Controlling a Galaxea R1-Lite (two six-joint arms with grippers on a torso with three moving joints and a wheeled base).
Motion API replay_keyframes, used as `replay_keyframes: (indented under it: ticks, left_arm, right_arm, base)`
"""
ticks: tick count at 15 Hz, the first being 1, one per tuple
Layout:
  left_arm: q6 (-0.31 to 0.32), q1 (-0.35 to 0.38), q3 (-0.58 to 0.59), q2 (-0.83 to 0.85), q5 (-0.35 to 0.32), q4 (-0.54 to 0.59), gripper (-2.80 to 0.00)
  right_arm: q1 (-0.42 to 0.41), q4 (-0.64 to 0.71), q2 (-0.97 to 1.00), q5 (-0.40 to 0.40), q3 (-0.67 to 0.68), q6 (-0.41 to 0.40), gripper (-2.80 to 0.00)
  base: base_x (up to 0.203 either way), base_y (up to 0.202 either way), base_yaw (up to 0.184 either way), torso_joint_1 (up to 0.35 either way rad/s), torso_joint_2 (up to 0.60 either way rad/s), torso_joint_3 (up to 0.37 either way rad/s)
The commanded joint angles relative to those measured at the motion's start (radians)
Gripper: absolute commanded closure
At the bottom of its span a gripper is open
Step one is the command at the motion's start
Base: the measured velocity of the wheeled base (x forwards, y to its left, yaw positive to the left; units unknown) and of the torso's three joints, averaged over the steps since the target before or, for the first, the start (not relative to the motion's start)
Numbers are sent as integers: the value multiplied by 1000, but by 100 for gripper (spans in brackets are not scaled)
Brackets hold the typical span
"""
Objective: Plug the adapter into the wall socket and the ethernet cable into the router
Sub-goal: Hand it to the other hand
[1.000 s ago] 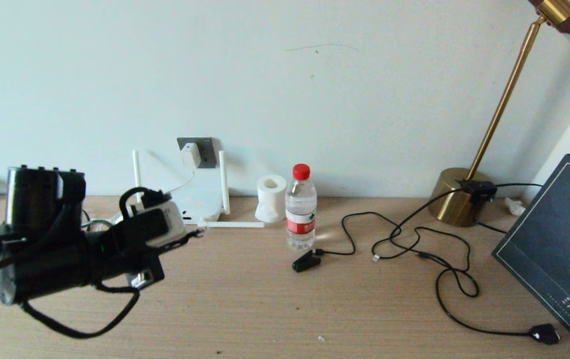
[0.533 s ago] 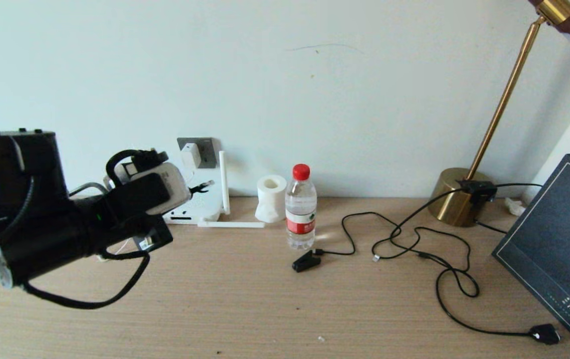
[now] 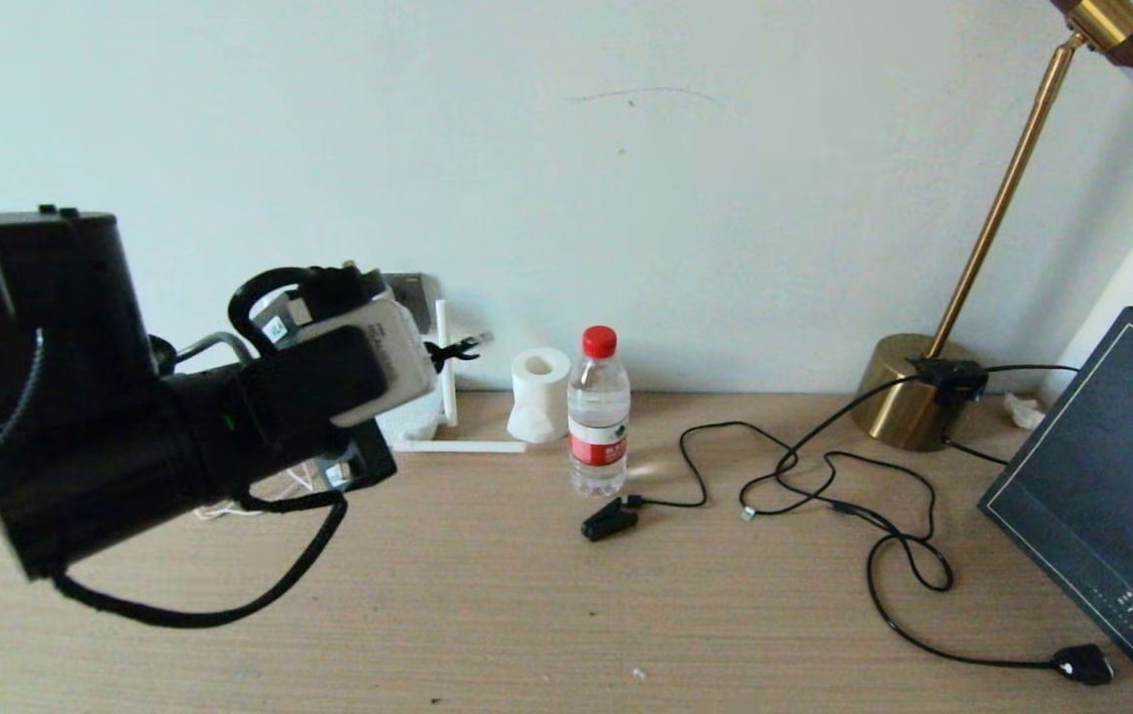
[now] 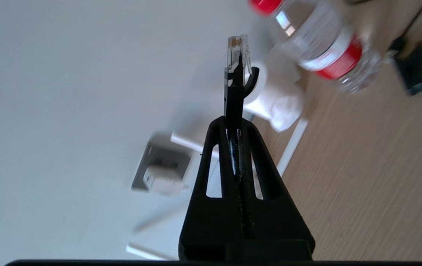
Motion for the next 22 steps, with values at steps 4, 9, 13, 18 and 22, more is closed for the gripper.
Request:
replay_keyframes:
  ticks: [4,9,13,18,22]
  left_arm:
    - [19,-63,-29,56,3,-9,0]
    - [12,-121,-29,81,-1,-50,0]
    - [12,-159,-48,109,-55,-50,0]
    - [20,-166,-142,156,-84,-47,0]
    - [51,-164,-180,179,-121,-39,0]
  right_arm:
    - [200,-37,522,108,-209,32,0]
    - [398,-114,688,-23,-348,71,-280]
    - [448,-241,747,-22,-359,110,-280]
    - [462,-417,804,37,-378,110,-280]
    - [475,-422,824,41,-410,108,-280]
  base:
    - [0,0,0,0,0,0]
    - [0,0,0,0,0,0]
    - [0,0,0,0,0,0]
    - [0,0,0,0,0,0]
    - [0,0,0,0,0,0]
